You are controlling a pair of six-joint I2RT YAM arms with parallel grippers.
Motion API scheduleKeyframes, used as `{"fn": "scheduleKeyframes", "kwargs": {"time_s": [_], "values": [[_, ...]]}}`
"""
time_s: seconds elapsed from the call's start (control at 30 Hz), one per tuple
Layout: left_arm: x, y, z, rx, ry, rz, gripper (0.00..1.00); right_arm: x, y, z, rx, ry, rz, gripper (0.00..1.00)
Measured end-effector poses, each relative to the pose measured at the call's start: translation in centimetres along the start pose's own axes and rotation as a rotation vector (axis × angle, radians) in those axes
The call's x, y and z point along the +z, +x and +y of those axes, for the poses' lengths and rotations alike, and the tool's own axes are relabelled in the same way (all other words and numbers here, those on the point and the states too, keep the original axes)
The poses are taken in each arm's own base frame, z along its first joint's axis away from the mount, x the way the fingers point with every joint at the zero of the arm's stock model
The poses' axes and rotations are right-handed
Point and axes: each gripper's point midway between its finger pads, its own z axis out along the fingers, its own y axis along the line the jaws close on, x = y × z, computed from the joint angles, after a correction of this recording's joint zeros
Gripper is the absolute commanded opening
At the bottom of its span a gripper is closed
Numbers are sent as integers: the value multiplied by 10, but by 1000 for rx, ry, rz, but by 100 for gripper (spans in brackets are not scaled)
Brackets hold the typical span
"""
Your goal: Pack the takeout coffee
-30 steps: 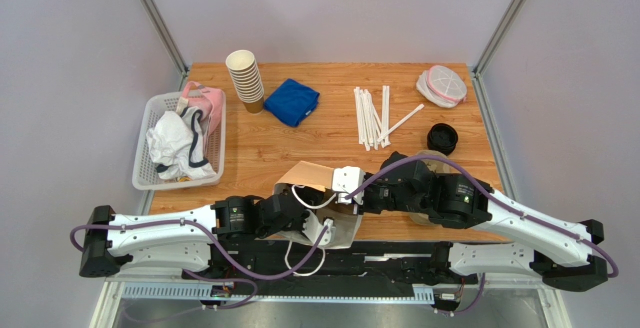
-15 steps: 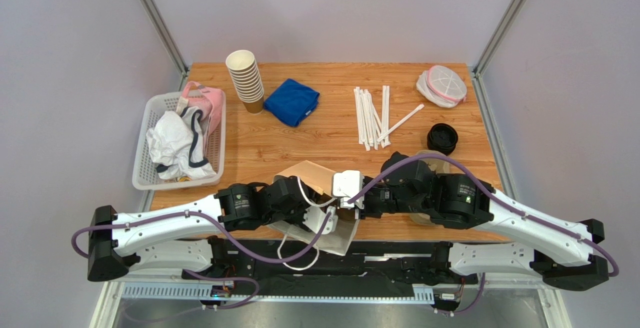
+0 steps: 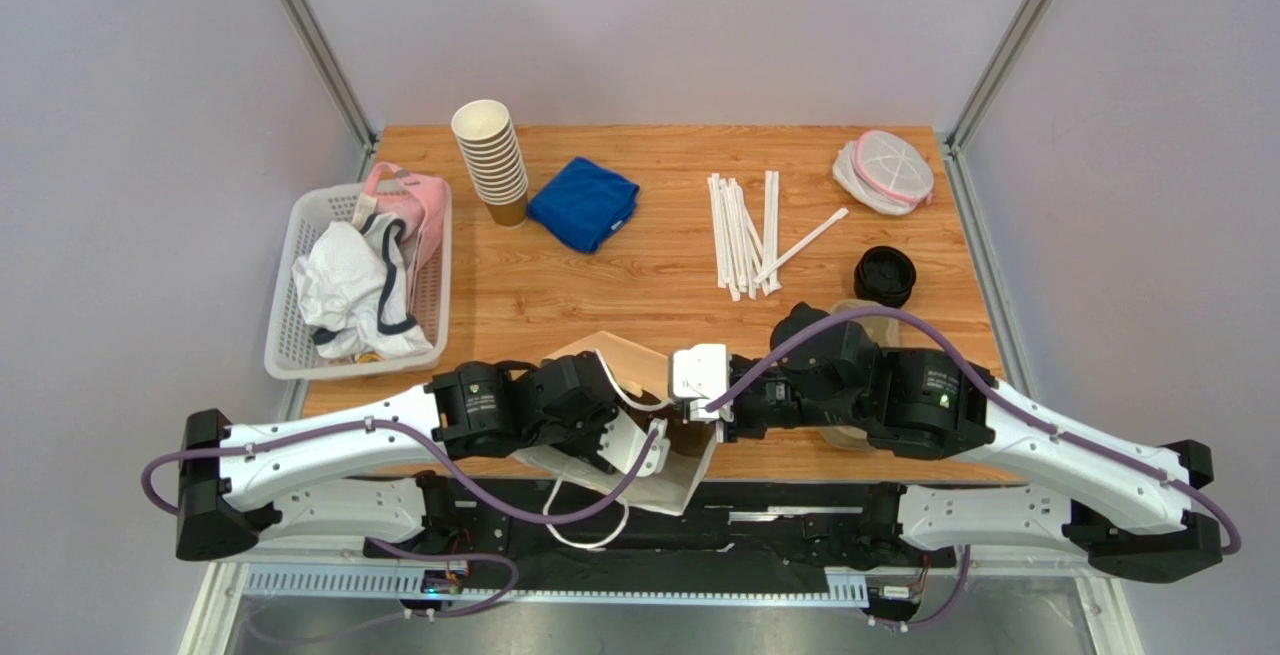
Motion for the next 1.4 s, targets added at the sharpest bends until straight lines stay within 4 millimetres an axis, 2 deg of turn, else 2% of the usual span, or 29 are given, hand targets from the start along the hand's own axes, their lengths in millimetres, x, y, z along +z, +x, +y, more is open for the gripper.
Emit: {"fn": "scheduleKeyframes", "kwargs": {"time_s": [0.2,0.43,0.6,0.87,0.97,1.1,1.13,1.27,1.4], "values": [[8,4,-9,-18,17,15,19,6,1,4,-8,-30,7,0],[16,-2,-7,-24,33,33,19,6,4,10,-23,-78,10,0],[24,-2,-12,-35,71,49,19,-1,13,-7,39,-97,-1,0],[32,-8,-9,-59,97,40,18,-6,17,-14,104,-182,-30,0],[35,-7,-7,-75,117,35,17,-5,22,-17,122,-196,-24,6],[42,-7,-2,-94,151,38,16,-4,24,-22,113,-198,-14,19],[44,-6,-1,-95,166,40,16,-3,24,-26,105,-189,-12,21],[50,-5,4,-120,204,41,16,-2,24,-47,116,-146,0,43],[56,-2,10,-160,234,39,16,-1,29,-71,164,-113,24,48]]}}
